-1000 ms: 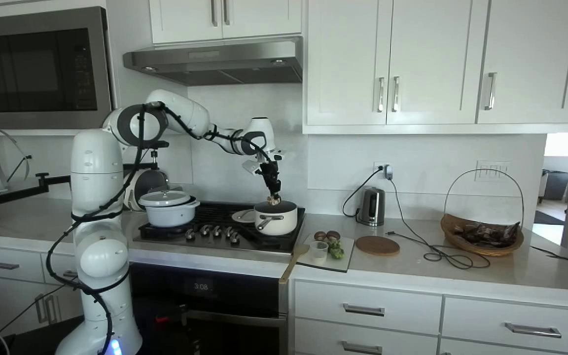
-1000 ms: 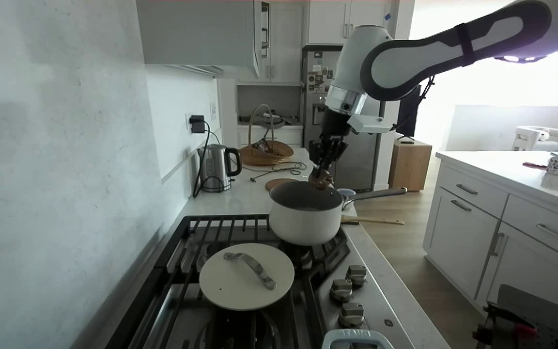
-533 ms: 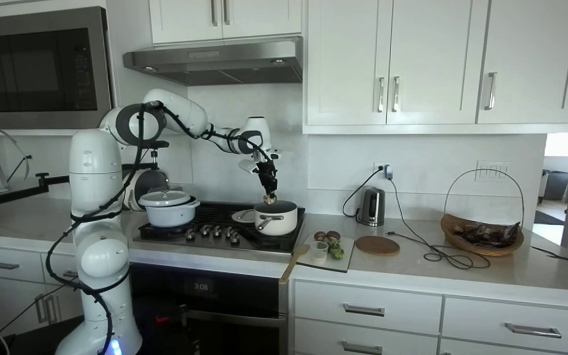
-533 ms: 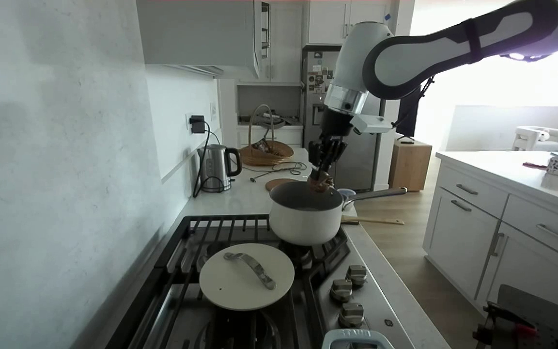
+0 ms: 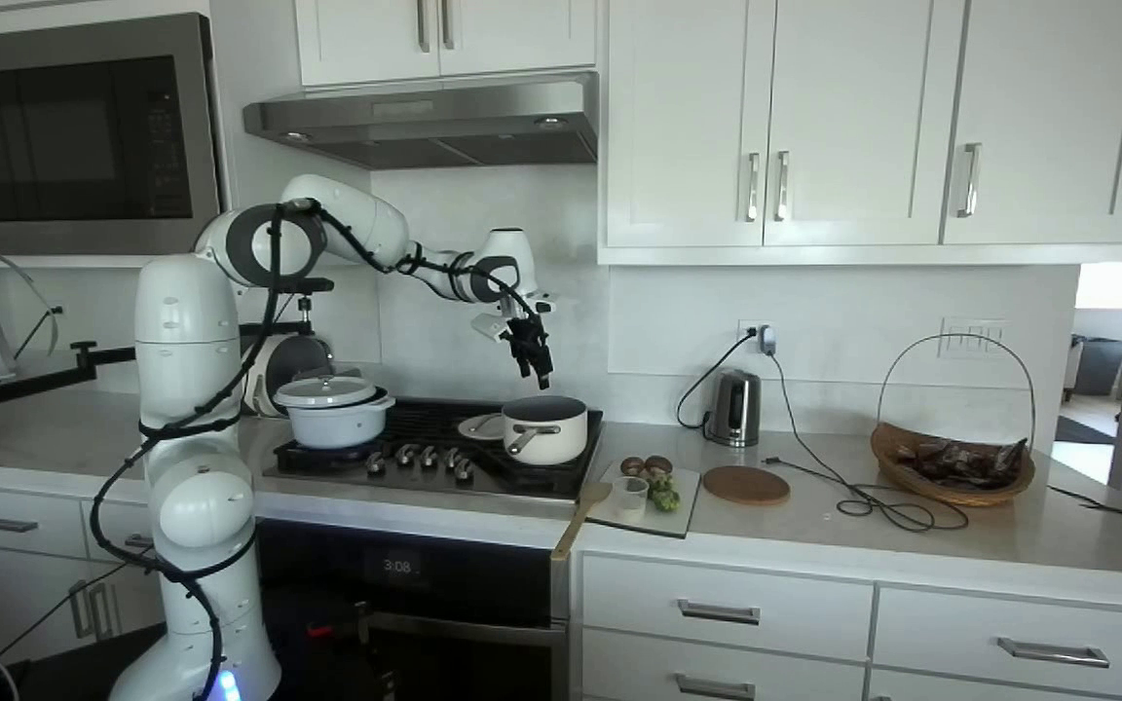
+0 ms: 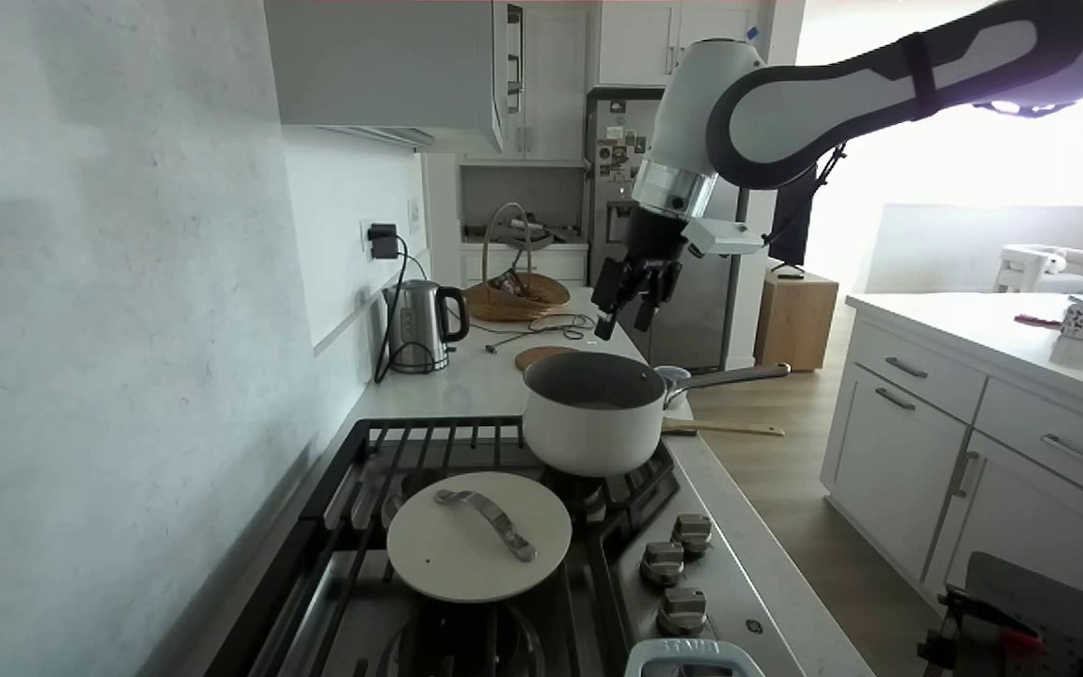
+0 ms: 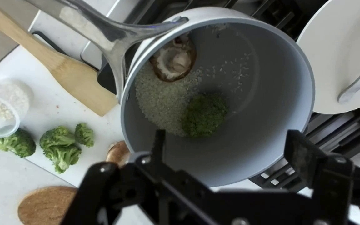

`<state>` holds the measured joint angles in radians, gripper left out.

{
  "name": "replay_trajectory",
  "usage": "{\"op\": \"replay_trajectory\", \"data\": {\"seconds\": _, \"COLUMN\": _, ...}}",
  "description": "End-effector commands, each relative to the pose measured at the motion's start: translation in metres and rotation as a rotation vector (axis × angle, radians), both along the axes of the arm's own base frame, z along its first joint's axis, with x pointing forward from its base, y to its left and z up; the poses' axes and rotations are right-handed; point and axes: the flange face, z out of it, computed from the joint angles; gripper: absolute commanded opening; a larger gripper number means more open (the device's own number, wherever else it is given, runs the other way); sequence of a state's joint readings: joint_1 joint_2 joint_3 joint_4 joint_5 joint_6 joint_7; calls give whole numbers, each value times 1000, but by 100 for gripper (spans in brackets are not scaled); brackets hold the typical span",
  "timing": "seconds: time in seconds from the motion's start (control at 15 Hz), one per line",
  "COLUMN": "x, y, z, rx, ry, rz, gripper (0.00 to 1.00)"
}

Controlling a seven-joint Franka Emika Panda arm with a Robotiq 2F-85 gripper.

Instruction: Move one of the objects from the board in the pot

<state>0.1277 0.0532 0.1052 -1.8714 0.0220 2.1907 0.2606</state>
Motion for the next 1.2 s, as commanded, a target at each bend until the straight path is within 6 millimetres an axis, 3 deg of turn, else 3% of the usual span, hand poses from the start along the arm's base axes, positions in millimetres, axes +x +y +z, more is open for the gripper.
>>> {"op": "replay_trajectory", "data": {"seconds": 0.0, "x": -6, "y": -11, "z": 7, "rx": -5, "ry": -5, "rz": -2, "gripper": 100}}
{"op": "replay_trajectory", "data": {"seconds": 0.8, "x": 15, "y": -78, "z": 18, "rx": -82, "ry": -137, "rz": -243, "gripper": 100}}
{"op": "replay_trajectory", "data": {"seconds": 1.13, "x": 14, "y": -92, "z": 23, "rx": -84, "ry": -134, "rz": -291, "gripper": 100}}
